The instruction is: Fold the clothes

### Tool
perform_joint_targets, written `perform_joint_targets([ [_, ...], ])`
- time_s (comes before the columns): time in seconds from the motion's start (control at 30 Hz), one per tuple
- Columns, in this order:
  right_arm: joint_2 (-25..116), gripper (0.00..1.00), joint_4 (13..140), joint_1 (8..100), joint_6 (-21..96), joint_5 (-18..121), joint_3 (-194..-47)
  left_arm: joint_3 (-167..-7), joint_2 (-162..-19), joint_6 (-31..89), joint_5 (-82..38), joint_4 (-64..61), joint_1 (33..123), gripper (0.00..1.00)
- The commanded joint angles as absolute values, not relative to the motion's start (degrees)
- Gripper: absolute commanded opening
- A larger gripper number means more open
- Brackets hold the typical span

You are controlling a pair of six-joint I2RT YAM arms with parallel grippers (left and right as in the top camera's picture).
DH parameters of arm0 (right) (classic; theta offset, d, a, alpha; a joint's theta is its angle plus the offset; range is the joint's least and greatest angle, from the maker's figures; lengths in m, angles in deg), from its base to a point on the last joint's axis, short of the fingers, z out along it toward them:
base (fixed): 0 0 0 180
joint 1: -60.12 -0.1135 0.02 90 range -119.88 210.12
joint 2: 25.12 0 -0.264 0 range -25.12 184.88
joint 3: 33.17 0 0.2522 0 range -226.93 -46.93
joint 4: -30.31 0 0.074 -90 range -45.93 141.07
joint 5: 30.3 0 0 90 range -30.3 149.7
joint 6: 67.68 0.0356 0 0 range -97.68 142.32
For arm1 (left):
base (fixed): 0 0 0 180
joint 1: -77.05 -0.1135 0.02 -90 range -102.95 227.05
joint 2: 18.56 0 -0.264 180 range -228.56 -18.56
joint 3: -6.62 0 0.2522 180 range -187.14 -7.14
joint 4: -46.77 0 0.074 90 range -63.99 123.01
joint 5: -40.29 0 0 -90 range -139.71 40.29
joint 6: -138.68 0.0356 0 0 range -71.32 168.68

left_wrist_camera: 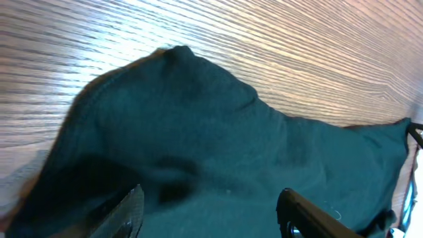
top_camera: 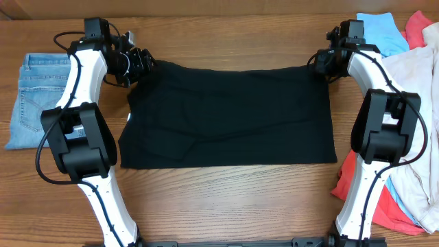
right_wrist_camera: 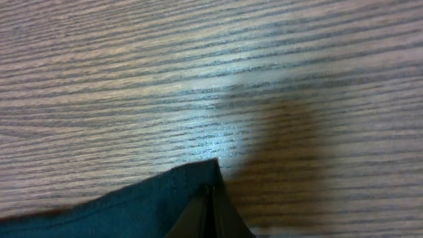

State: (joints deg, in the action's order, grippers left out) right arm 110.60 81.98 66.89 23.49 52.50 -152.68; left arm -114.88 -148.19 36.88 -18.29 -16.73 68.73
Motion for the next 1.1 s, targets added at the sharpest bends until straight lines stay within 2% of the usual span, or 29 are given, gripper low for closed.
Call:
perform_joint_targets([
  [0.0, 111.5, 0.04, 82.3, 67.1, 24.2, 52.0, -153.8, -116.0, -148.7, 37.7, -19.6, -16.6, 68.8, 0.68],
  [0.03, 111.5, 0.11, 82.3, 67.1, 24.2, 52.0, -154.0, -116.0, -148.7, 37.8, -19.7, -16.7, 68.8, 0.68],
  [0.07, 111.5, 0.29, 82.3, 67.2, 24.2, 51.9, -154.2, -116.0, -148.7, 37.8, -19.7, -16.7, 68.8, 0.68],
  [0.13, 111.5, 0.39, 82.3, 67.2, 24.2, 51.6, -154.6, -116.0, -148.7, 37.8, -19.7, -16.7, 68.8, 0.68],
  [0.2, 111.5, 0.53, 82.2, 67.2, 24.2, 50.4, -155.0, -116.0, -148.7, 37.8, -19.7, -16.7, 68.8, 0.68],
  [0.23, 111.5, 0.54, 82.0, 67.2, 24.2, 49.1, -155.1, -116.0, -148.7, 37.8, -19.7, -16.7, 68.8, 0.68],
  [0.43, 111.5, 0.51, 81.6, 66.4, 24.3, 48.4, -154.6, -116.0, -148.7, 37.8, -19.7, -16.7, 68.8, 0.68],
  [0.67, 112.4, 0.51, 81.2, 65.2, 27.7, 56.2, -153.8, -116.0, -148.7, 37.8, -19.7, -16.7, 68.8, 0.68],
  [0.73, 113.0, 0.45, 81.2, 65.2, 28.6, 56.0, -153.8, -116.0, -148.7, 37.8, -19.7, -16.7, 68.8, 0.68],
  [0.9, 115.1, 0.44, 81.9, 64.5, 29.8, 55.1, -153.8, -116.0, -148.7, 37.8, -19.7, -16.7, 68.8, 0.68],
  [0.93, 115.2, 0.42, 82.2, 64.2, 29.8, 55.2, -153.8, -116.0, -148.7, 37.8, -19.7, -16.7, 68.8, 0.68],
  [0.97, 115.5, 0.37, 82.3, 63.9, 29.8, 55.2, -153.8, -116.0, -148.7, 37.8, -19.7, -16.7, 68.8, 0.68],
  [1.0, 115.6, 0.26, 82.3, 63.7, 29.8, 55.2, -153.8, -116.0, -148.7, 37.8, -19.7, -16.7, 68.8, 0.68],
  [1.07, 115.6, 0.18, 82.1, 63.5, 29.9, 55.2, -153.8, -116.0, -148.7, 37.8, -19.7, -16.9, 68.8, 0.68],
])
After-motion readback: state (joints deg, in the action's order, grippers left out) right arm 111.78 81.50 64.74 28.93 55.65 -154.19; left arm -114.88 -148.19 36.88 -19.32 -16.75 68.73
